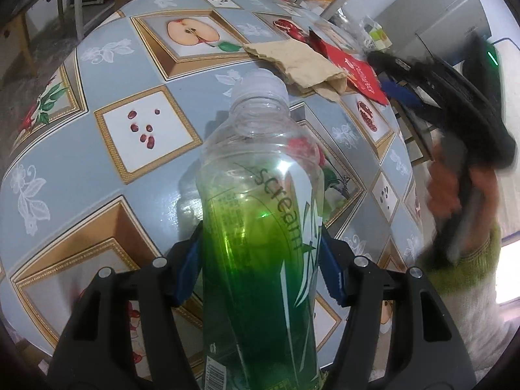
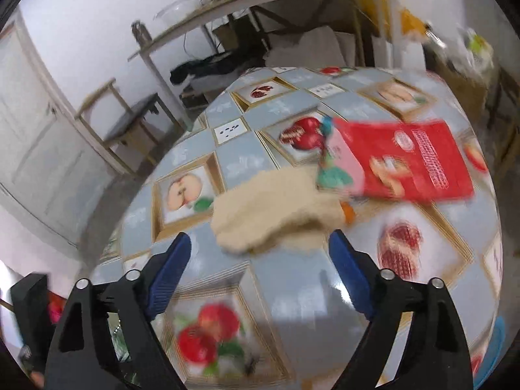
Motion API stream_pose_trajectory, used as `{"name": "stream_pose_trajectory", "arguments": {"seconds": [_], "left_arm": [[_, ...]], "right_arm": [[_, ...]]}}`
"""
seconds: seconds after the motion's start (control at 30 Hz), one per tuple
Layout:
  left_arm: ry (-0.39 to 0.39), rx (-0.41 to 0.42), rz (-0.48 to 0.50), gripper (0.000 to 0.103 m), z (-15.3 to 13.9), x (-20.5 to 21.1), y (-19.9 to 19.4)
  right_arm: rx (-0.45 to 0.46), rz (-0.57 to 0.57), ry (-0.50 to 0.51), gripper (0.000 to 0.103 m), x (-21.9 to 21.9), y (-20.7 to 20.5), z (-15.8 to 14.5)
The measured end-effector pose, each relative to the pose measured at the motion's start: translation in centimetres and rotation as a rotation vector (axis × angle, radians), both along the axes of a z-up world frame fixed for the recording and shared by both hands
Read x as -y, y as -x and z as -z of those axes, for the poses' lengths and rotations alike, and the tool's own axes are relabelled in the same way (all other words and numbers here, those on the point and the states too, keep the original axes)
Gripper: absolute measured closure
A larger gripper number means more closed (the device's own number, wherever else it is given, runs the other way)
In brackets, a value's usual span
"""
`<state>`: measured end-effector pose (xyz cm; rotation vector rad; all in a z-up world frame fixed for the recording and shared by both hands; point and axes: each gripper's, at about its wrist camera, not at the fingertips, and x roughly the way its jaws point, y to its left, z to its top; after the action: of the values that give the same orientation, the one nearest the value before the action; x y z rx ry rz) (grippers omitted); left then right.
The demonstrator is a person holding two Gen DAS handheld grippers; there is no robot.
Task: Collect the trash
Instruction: 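Grasp the beige crumpled cloth with the right gripper while the left gripper holds the bottle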
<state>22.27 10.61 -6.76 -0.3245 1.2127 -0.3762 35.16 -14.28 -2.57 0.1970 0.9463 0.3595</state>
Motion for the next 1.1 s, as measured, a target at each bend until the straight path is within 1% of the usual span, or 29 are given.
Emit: {"name": "stream_pose_trajectory", "arguments": {"seconds": [0.07, 0.17, 0.27, 0.33, 0.4, 0.43, 0.47, 0.53, 0.57, 0.63, 0.7, 0.83, 0.9, 0.97, 1.0, 1.03, 1.1], "left_arm": [[-0.001, 0.002, 0.001, 0.043, 0.0, -0.1, 0.2], [-0.003, 0.003, 0.005, 0.043, 0.0, 0.0, 0.3], [-0.001, -0.001, 0.006, 0.043, 0.0, -0.2, 0.4], [0.001, -0.004, 0.006, 0.043, 0.0, -0.2, 0.3], [0.002, -0.004, 0.006, 0.043, 0.0, -0.2, 0.3], [0.001, -0.003, 0.006, 0.043, 0.0, -0.2, 0.3], [0.001, -0.003, 0.008, 0.043, 0.1, -0.3, 0.3], [0.000, -0.004, 0.010, 0.043, 0.1, -0.2, 0.2], [-0.002, -0.006, 0.011, 0.043, 0.1, -0.2, 0.2], [-0.010, -0.007, 0.013, 0.043, 0.2, -0.1, 0.1], [-0.015, -0.004, 0.017, 0.043, 0.2, 0.1, 0.1], [-0.024, -0.004, 0.018, 0.043, 0.1, 0.4, 0.1], [-0.024, -0.009, 0.014, 0.043, 0.2, 0.4, 0.0], [-0.024, -0.012, 0.012, 0.043, 0.3, 0.5, -0.1], [-0.023, -0.013, 0.011, 0.043, 0.3, 0.5, -0.1], [-0.024, -0.013, 0.011, 0.043, 0.3, 0.5, -0.1], [-0.024, -0.012, 0.013, 0.043, 0.3, 0.7, -0.1]], "right_arm": [[0.000, -0.034, 0.058, 0.024, -1.6, -2.4, 0.5], [-0.007, -0.070, 0.134, 0.027, -3.4, -4.7, 1.3], [-0.043, -0.124, 0.214, 0.031, -4.9, -6.6, 2.9], [-0.090, -0.149, 0.273, 0.041, -5.7, -7.5, 4.6], [-0.121, -0.163, 0.310, 0.049, -6.1, -7.8, 5.8], [-0.107, -0.163, 0.314, 0.056, -6.1, -7.7, 5.7], [-0.112, -0.169, 0.312, 0.061, -6.1, -7.6, 5.8], [-0.127, -0.167, 0.302, 0.089, -6.0, -7.5, 5.6], [-0.135, -0.166, 0.297, 0.092, -5.9, -7.4, 5.4], [-0.115, -0.158, 0.290, 0.095, -5.6, -7.2, 4.7], [-0.085, -0.148, 0.241, 0.096, -5.0, -6.8, 3.2], [0.000, -0.110, 0.094, 0.096, -2.7, -5.1, -1.5], [0.039, -0.100, -0.012, 0.096, -1.1, -3.6, -4.2], [0.051, -0.103, -0.123, 0.096, 0.4, -1.9, -6.0], [0.049, -0.107, -0.196, 0.096, 1.4, -0.6, -6.8], [0.043, -0.113, -0.253, 0.096, 2.1, 0.3, -7.1], [-0.008, -0.129, -0.418, 0.096, 3.8, 2.7, -6.8]]}}
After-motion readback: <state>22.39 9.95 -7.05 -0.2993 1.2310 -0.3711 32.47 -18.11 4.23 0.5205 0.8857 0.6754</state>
